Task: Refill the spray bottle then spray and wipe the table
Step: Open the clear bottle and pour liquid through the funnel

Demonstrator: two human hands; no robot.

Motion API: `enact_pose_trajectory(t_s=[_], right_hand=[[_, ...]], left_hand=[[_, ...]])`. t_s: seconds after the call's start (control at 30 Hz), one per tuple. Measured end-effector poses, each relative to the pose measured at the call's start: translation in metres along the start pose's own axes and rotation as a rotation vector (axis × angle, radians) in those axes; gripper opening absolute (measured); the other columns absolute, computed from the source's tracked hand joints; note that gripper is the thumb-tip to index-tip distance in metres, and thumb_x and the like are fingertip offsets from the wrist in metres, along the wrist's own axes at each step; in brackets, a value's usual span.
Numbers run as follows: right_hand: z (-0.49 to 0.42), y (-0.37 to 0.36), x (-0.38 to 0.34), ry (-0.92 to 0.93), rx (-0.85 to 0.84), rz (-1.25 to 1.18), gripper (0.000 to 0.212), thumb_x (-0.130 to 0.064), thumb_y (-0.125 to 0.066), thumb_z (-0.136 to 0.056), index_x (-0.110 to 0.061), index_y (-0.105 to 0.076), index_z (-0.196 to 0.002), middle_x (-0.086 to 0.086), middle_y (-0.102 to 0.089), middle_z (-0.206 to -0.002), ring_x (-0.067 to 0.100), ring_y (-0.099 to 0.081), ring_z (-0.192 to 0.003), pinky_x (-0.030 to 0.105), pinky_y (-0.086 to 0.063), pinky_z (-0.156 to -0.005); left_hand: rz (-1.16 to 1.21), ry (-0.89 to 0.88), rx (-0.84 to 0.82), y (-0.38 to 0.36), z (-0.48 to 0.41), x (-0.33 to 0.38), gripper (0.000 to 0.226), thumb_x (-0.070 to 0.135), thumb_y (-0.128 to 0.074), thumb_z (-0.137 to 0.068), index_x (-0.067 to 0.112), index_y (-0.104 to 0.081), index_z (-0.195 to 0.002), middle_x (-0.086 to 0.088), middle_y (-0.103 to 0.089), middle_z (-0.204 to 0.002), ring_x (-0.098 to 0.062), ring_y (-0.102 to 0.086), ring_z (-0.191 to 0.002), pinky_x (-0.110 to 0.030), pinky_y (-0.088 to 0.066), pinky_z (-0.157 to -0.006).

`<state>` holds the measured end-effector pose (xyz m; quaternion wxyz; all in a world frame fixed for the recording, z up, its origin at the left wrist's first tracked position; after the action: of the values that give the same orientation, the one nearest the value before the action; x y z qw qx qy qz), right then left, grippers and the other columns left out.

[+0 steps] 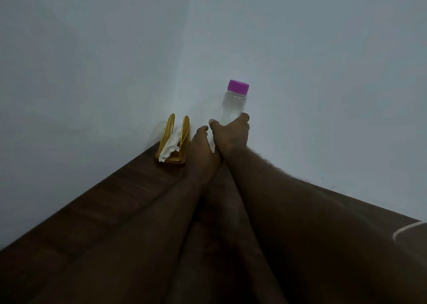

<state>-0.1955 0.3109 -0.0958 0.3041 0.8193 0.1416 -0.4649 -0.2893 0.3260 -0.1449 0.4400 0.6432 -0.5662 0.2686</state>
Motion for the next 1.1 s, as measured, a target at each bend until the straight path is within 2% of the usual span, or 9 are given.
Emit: enact_pose_trajectory(t_s=[0.1, 0.23, 0.37, 0.53, 0.7, 0.83, 0.97, 1.03, 1.1], right_hand=[[-0.004, -0.006, 0.010, 0.007, -0.010, 0.009, 0.057, -0.025, -0.070, -0.086, -0.005, -0.039, -0.129, 0.013, -0.057, -0.125, 0.030, -0.059, -0.113, 0.032, -0.047, -0.089], [0.003, -0.002, 0.010, 0.070, -0.037, 0.105, 0.053, -0.025, -0.068, -0.088, -0.003, -0.040, -0.128, 0.014, -0.057, -0.126, 0.031, -0.057, -0.116, 0.034, -0.045, -0.092], [0.021, 0.018, 0.007, 0.126, -0.075, 0.173, 0.049, -0.029, -0.066, -0.090, -0.002, -0.042, -0.123, 0.015, -0.059, -0.122, 0.032, -0.058, -0.113, 0.034, -0.046, -0.089], [0.062, 0.048, 0.006, 0.154, -0.110, 0.221, 0.051, -0.041, -0.062, -0.091, -0.006, -0.043, -0.123, 0.012, -0.060, -0.119, 0.031, -0.060, -0.108, 0.037, -0.050, -0.084], [0.109, 0.088, 0.011, 0.151, -0.119, 0.175, 0.043, -0.043, -0.064, -0.088, -0.016, -0.041, -0.113, -0.004, -0.051, -0.097, 0.015, -0.053, -0.085, 0.023, -0.039, -0.065], [0.150, 0.132, 0.016, 0.159, -0.157, 0.124, 0.047, -0.040, -0.065, -0.086, -0.015, -0.044, -0.120, -0.006, -0.056, -0.100, 0.012, -0.053, -0.086, 0.025, -0.040, -0.072], [0.189, 0.177, 0.016, 0.158, -0.175, 0.076, 0.042, -0.035, -0.069, -0.084, -0.018, -0.045, -0.114, -0.004, -0.060, -0.101, 0.013, -0.057, -0.088, 0.022, -0.041, -0.070], [0.209, 0.198, 0.013, 0.173, -0.181, 0.047, 0.041, -0.032, -0.071, -0.084, -0.017, -0.048, -0.115, -0.008, -0.057, -0.096, 0.012, -0.057, -0.087, 0.022, -0.045, -0.075], [0.229, 0.223, 0.011, 0.188, -0.162, 0.044, 0.035, -0.031, -0.072, -0.083, -0.022, -0.047, -0.105, -0.018, -0.051, -0.086, 0.004, -0.053, -0.079, 0.013, -0.038, -0.068]], left_hand=[[-0.020, -0.005, -0.024, -0.006, -0.001, -0.008, 0.060, 0.022, -0.062, -0.092, 0.006, -0.037, -0.144, -0.015, -0.053, -0.140, -0.030, -0.051, -0.128, -0.048, -0.041, -0.107], [-0.026, 0.001, -0.030, -0.007, 0.000, -0.011, 0.053, 0.018, -0.059, -0.094, 0.006, -0.040, -0.143, -0.014, -0.055, -0.138, -0.029, -0.052, -0.127, -0.044, -0.043, -0.106], [-0.043, -0.070, -0.013, -0.002, 0.022, 0.010, 0.048, 0.023, -0.056, -0.096, 0.003, -0.044, -0.138, -0.014, -0.061, -0.128, -0.027, -0.058, -0.116, -0.024, -0.043, -0.091], [-0.051, -0.152, 0.031, 0.010, 0.064, 0.045, 0.047, 0.018, -0.065, -0.091, -0.003, -0.049, -0.131, -0.017, -0.061, -0.123, -0.013, -0.052, -0.105, 0.007, -0.020, -0.083], [-0.109, -0.120, 0.004, 0.018, 0.108, 0.057, 0.039, 0.018, -0.063, -0.093, 0.008, -0.052, -0.129, -0.010, -0.060, -0.124, -0.021, -0.057, -0.114, -0.013, -0.035, -0.086], [-0.143, -0.032, -0.046, 0.015, 0.148, 0.069, 0.035, 0.013, -0.054, -0.096, 0.008, -0.050, -0.131, -0.008, -0.059, -0.122, -0.020, -0.056, -0.112, -0.019, -0.035, -0.085], [-0.172, -0.025, -0.033, 0.021, 0.197, 0.098, 0.033, 0.022, -0.051, -0.096, 0.009, -0.051, -0.126, -0.007, -0.063, -0.111, -0.020, -0.058, -0.098, -0.028, -0.042, -0.082], [-0.138, -0.030, 0.014, 0.024, 0.221, 0.111, 0.039, 0.035, -0.043, -0.091, 0.011, -0.054, -0.120, -0.007, -0.065, -0.105, -0.019, -0.058, -0.090, -0.029, -0.042, -0.077], [-0.077, 0.077, -0.055, 0.023, 0.242, 0.119, 0.059, 0.042, -0.031, -0.083, 0.007, -0.052, -0.126, -0.013, -0.065, -0.111, -0.021, -0.059, -0.097, -0.032, -0.043, -0.079]])
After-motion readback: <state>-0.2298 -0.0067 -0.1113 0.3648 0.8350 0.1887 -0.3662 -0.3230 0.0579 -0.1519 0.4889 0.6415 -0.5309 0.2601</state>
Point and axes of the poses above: each hand's wrist, its own z-axis away from the middle knuckle, its own y-axis out of the back of the hand, x = y × z, the point moved 6 cm from there along -z, towards the middle knuckle
